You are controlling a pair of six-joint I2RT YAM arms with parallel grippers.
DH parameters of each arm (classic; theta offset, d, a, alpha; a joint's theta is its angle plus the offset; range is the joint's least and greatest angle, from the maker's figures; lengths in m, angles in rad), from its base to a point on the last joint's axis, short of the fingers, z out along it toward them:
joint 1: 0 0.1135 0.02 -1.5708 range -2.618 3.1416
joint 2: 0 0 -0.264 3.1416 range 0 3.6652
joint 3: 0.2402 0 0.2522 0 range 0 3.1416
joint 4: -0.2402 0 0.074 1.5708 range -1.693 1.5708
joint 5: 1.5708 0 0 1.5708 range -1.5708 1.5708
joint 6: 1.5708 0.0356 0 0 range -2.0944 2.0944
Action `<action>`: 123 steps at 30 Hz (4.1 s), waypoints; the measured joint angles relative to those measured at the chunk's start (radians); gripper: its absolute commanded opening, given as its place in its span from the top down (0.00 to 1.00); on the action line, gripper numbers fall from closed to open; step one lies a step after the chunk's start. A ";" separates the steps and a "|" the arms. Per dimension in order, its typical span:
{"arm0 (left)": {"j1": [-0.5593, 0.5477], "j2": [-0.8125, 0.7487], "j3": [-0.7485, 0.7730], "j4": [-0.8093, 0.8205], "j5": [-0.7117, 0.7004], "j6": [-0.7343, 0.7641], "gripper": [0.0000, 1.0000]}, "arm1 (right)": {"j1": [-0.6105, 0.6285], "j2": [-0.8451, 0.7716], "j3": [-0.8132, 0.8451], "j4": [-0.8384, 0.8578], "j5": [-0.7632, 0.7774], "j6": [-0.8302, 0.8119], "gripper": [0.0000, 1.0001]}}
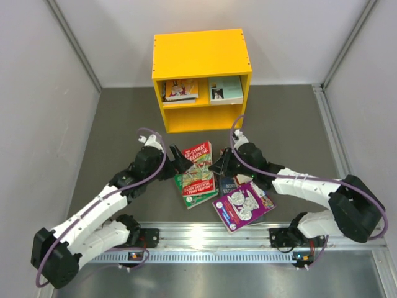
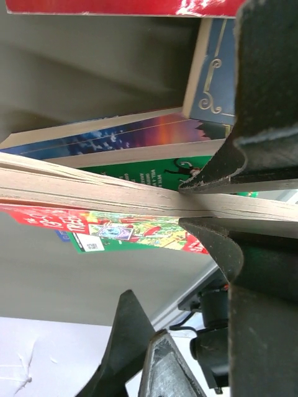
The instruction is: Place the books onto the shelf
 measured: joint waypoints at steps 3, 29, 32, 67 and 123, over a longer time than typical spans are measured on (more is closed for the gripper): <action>0.000 -0.011 -0.033 0.049 0.048 -0.018 0.01 | 0.000 -0.040 -0.012 -0.021 0.005 0.003 1.00; 0.000 -0.153 -0.514 0.800 0.241 -0.345 0.02 | -0.248 -0.323 -0.207 0.047 -0.246 0.241 1.00; 0.000 -0.129 -0.514 0.833 0.242 -0.354 0.04 | -0.255 -0.315 -0.241 0.124 -0.264 0.278 1.00; -0.130 0.178 -0.389 0.986 0.167 -0.361 1.00 | -0.283 -0.220 -0.400 0.591 -0.255 0.463 0.90; 0.030 0.843 0.645 0.719 0.219 -0.202 1.00 | -0.557 -0.129 0.118 0.057 -0.449 0.125 0.20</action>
